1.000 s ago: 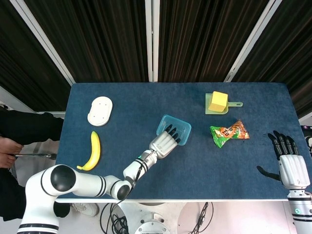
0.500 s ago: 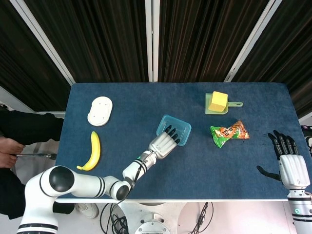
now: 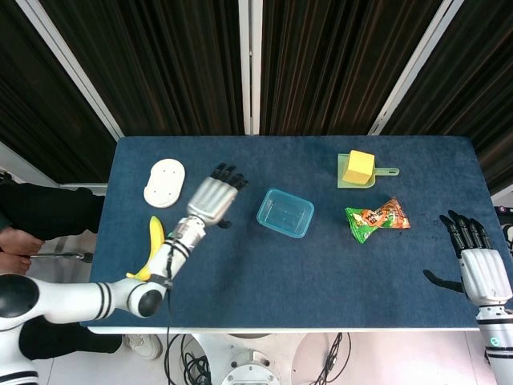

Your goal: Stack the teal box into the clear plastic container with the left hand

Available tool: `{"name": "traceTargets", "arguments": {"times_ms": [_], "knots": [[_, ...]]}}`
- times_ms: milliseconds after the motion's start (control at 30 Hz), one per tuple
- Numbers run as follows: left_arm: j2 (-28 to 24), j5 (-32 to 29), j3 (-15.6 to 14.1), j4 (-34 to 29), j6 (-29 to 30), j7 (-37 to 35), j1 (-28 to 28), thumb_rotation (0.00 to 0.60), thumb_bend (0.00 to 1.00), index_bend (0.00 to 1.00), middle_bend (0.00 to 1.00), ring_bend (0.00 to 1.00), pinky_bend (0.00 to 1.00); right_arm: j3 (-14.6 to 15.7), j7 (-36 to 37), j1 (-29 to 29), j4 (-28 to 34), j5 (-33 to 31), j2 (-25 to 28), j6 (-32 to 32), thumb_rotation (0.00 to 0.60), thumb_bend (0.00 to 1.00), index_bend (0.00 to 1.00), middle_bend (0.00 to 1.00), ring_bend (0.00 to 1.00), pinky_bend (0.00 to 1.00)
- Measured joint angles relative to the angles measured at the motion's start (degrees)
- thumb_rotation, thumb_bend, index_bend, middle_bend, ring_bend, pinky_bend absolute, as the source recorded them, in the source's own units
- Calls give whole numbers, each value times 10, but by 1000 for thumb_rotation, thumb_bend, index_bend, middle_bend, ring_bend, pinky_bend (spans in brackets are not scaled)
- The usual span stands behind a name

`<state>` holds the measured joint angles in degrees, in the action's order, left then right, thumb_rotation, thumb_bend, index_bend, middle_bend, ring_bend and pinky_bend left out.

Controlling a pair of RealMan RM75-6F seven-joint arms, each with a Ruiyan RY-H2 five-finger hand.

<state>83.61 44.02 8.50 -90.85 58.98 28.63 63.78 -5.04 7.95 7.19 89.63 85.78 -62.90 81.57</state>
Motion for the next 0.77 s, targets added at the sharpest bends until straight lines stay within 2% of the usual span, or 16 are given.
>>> {"name": "traceTargets", "arguments": {"times_ms": [200, 467, 567, 767], "knots": [[-61, 89, -30, -1, 98, -109, -118, 600, 88, 212, 147, 5, 12, -1, 30, 8, -16, 0, 3, -11, 600, 58, 0, 38, 0, 0], [-102, 213, -90, 58, 276, -245, -305, 600, 88, 211, 147, 4, 13, 2, 40, -4, -24, 17, -8, 26, 600, 58, 0, 19, 0, 0], [-112, 239, -112, 64, 327, -261, -367, 600, 88, 211, 147, 4, 12, 9, 37, -10, -22, 22, -10, 33, 600, 58, 0, 18, 0, 0], [-126, 271, -141, 43, 389, -249, -457, 600, 89, 205, 144, 5, 10, 16, 33, -25, -15, 28, -17, 53, 600, 62, 0, 18, 0, 0]]}}
